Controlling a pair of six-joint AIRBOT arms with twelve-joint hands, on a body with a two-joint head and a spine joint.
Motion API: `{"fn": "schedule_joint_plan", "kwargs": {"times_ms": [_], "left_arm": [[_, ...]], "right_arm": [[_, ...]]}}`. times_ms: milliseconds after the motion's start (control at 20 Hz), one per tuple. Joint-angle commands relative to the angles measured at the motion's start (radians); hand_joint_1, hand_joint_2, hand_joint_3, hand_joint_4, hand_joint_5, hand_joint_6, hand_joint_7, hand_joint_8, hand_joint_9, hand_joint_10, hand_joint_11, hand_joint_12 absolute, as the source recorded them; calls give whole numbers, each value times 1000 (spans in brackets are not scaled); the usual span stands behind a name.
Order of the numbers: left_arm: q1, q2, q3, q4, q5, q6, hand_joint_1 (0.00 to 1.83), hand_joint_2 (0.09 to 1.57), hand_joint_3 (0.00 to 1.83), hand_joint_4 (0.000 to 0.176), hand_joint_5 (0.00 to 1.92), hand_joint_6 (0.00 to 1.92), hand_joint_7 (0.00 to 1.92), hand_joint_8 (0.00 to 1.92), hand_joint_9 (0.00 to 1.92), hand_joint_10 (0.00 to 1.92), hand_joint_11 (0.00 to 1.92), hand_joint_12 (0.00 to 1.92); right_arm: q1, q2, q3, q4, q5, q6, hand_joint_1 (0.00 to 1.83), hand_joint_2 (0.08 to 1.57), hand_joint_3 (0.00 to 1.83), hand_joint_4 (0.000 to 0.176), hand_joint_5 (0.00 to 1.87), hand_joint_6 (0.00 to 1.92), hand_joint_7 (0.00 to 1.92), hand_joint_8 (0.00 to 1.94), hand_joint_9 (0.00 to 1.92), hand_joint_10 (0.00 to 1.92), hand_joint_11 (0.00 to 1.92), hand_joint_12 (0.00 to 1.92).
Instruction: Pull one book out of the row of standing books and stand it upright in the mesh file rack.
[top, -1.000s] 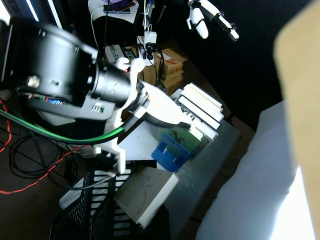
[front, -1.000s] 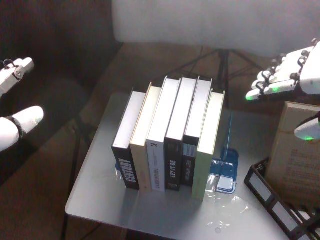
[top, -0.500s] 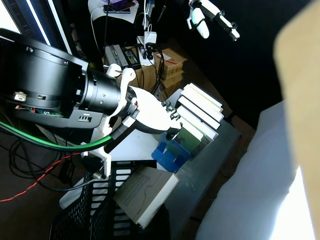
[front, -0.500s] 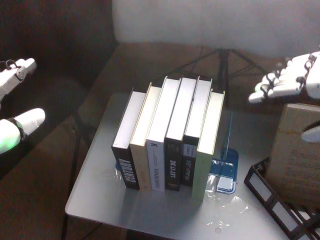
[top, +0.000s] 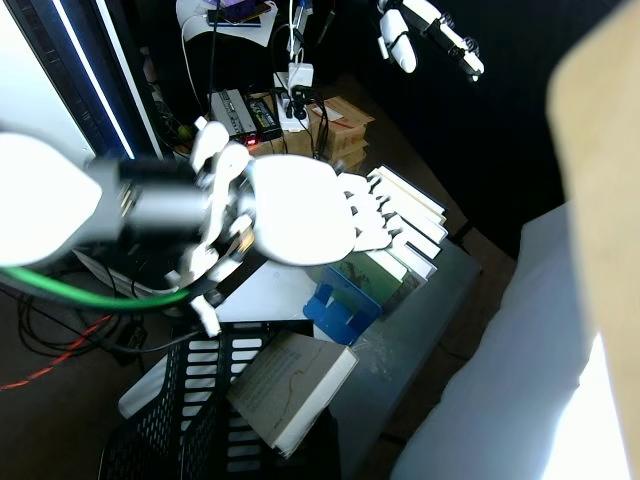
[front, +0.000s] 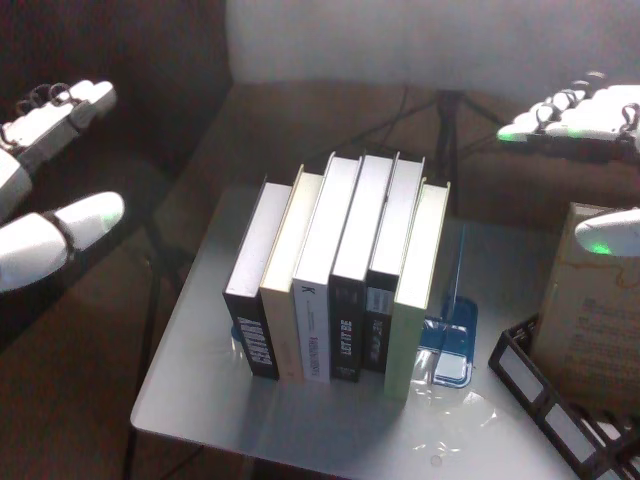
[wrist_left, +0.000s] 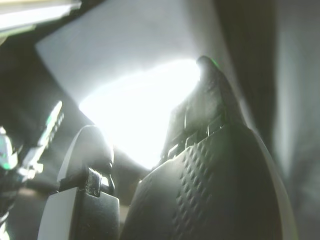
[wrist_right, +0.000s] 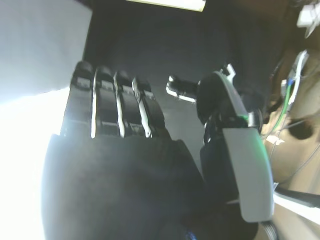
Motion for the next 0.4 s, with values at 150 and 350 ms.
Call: {"fn": "schedule_joint_plan", "kwargs": {"times_ms": [150,350], "left_arm": [[-88,8,25,121,-42,-29,241,1428,1,0,45,0,0,0,0,0,0,200],[-219,-22,61,284,52,-64,190,1447,2,0,30,2,0,0,0,0,0,31]], "right_arm": [[-125,16,-13,312,289,-126,362,1392,0,0,0,0,0,0,91,21,0,268],[-271,14,-44,507,476,-203,301,1398,0,0,0,0,0,0,116,35,0,597]]}}
